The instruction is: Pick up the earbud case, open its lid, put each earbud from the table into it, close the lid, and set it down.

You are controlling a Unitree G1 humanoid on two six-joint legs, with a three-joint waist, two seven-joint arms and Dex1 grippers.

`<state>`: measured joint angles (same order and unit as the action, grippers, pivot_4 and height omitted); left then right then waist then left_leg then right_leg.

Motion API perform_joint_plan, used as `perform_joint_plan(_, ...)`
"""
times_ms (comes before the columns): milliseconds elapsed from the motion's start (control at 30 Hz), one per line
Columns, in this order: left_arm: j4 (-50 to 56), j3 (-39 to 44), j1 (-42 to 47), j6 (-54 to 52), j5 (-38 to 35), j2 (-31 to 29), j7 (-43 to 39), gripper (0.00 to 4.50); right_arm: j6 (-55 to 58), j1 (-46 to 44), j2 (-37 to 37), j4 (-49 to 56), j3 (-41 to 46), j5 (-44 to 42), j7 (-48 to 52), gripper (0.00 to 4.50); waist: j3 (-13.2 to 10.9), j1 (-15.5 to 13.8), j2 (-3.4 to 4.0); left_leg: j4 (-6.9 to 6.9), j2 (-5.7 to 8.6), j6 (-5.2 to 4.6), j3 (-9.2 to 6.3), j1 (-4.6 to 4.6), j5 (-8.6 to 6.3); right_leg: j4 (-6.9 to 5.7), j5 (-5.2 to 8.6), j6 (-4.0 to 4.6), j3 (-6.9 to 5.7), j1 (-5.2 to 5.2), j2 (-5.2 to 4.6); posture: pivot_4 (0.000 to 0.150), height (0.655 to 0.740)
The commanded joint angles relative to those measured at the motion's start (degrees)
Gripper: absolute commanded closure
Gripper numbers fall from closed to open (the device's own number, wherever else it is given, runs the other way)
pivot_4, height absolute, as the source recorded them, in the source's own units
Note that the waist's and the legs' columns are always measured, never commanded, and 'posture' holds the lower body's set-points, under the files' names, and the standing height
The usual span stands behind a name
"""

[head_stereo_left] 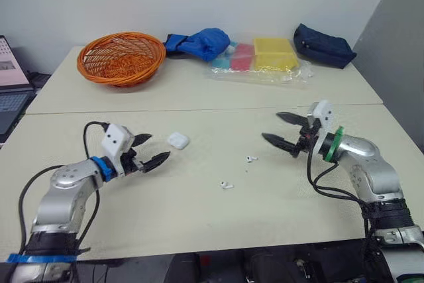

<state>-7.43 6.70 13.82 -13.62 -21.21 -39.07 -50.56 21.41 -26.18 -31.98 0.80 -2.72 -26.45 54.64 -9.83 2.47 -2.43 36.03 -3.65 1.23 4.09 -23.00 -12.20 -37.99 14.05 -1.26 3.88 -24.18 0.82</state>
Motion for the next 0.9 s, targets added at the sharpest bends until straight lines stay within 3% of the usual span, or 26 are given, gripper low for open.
perform_joint_plan(33, -4.1, -2.2, 4.07, 3.2, 3.51, 1.69, 0.59, 0.04, 6.28, -1.46, -1.15, 7.35, -2.64, -3.45, 3.72, 0.0, 0.0, -0.55, -0.01, 0.0, 0.02, 0.0, 0.02, -0.03, 0.0, 0.02, 0.0, -0.01, 0.0, -0.02, -0.01, 0.15, 0.74)
perform_joint_plan(267, -10.86, -4.61, 6.95, 6.66, 8.11, 4.89, 1.96, 0.04, 11.76, -0.45, -0.73, 16.03, -4.91, -5.0, 2.39, 0.0, 0.0, -0.63, -0.02, 0.0, 0.0, 0.01, 0.02, -0.04, -0.01, 0.0, 0.01, -0.01, 0.0, -0.06, 0.01, 0.15, 0.74)
perform_joint_plan(667, -18.94, -5.34, 10.8, 9.44, 11.45, 8.84, 4.37, 0.04, 15.09, 0.06, -2.86, 19.63, -2.76, -5.95, 1.79, 0.0, 0.02, -0.73, -0.04, 0.08, 0.04, 0.01, -0.03, 0.0, 0.0, -0.06, -0.02, -0.05, -0.03, 0.02, -0.01, 0.15, 0.74)
perform_joint_plan(900, -19.95, -5.53, 11.56, 10.3, 11.58, 9.94, 4.06, 1.76, 15.42, 0.74, -3.34, 19.77, -1.91, -6.04, 1.32, 0.0, 0.02, -0.73, -0.05, 0.09, 0.04, 0.01, -0.03, 0.02, 0.0, -0.07, -0.03, -0.06, -0.03, 0.04, -0.01, 0.15, 0.74)
